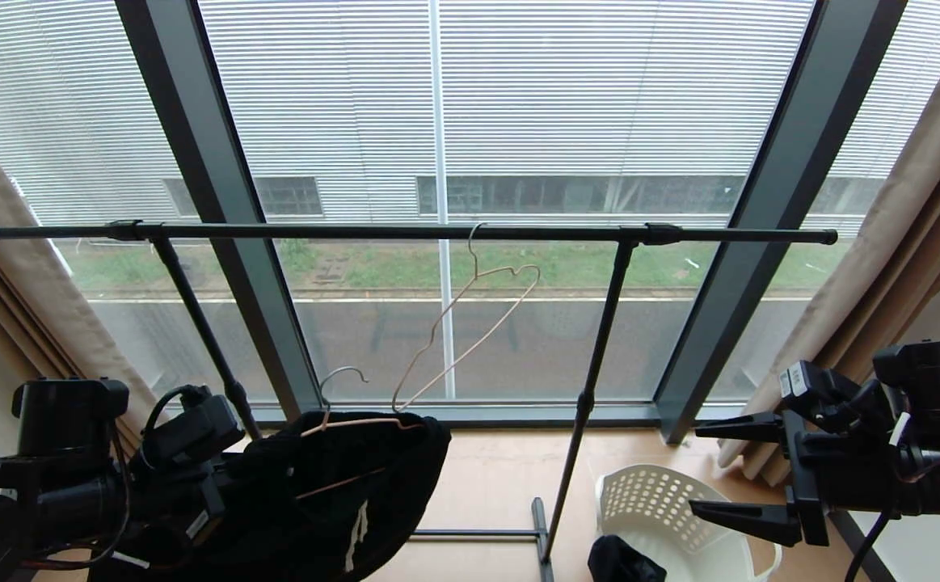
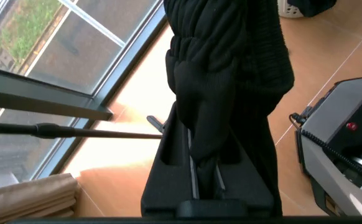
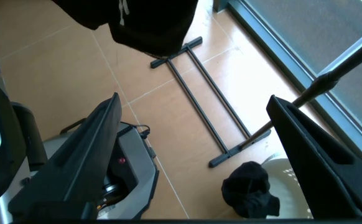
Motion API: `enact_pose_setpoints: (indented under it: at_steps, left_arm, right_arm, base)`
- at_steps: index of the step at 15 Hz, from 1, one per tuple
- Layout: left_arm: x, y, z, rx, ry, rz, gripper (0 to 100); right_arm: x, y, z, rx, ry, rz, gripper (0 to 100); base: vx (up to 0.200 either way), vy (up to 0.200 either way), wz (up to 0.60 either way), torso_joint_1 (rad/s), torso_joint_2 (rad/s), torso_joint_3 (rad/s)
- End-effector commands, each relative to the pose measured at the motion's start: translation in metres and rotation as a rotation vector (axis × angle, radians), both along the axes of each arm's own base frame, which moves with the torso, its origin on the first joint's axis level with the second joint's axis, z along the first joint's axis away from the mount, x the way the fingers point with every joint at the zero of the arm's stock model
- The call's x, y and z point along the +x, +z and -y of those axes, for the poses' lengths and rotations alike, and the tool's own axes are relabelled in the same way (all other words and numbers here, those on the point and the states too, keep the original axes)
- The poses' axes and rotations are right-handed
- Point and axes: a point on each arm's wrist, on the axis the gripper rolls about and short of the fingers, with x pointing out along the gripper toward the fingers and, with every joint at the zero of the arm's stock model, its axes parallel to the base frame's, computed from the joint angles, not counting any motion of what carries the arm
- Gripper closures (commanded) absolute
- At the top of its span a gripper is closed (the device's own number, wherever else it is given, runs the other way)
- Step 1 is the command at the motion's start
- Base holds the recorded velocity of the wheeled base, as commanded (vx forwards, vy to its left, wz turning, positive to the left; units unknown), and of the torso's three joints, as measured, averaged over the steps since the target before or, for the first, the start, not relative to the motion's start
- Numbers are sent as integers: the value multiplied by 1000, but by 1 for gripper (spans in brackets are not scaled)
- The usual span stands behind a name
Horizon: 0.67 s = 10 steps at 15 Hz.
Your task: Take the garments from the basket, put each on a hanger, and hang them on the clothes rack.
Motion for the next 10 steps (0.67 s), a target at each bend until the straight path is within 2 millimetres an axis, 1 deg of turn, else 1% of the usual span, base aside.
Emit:
enact_pose_setpoints:
  at_steps: [1, 3, 4, 6, 7, 8, 10]
  left_arm:
    - [4, -10, -4, 2, 17, -39, 100]
    - [7, -14, -5, 22, 37, -52, 100]
    - [11, -17, -8, 53, 75, -62, 100]
    - [18, -20, -13, 55, 97, -65, 100]
    - [23, -19, -15, 52, 110, -57, 100]
    - [32, -15, -17, 32, 134, -41, 100]
    - [50, -2, -18, -57, 213, -13, 100]
  right_arm:
    - [0, -1, 0, -1, -1, -3, 0]
    - [0, -1, 0, -1, -1, -3, 0]
    - [0, -1, 0, -2, 0, -2, 0]
    - [0, -1, 0, -3, -1, -2, 0]
    - [0, -1, 0, -2, -2, -3, 0]
    - [0, -1, 0, -2, -2, -3, 0]
    - [1, -1, 0, -2, -1, -4, 0]
  base:
    - [0, 0, 0, 0, 0, 0]
    - [0, 0, 0, 0, 0, 0]
    - [0, 0, 0, 0, 0, 0]
    - [0, 0, 0, 0, 0, 0]
    - [0, 0, 0, 0, 0, 0]
    - [0, 0, 0, 0, 0, 0]
    - [0, 0, 0, 0, 0, 0]
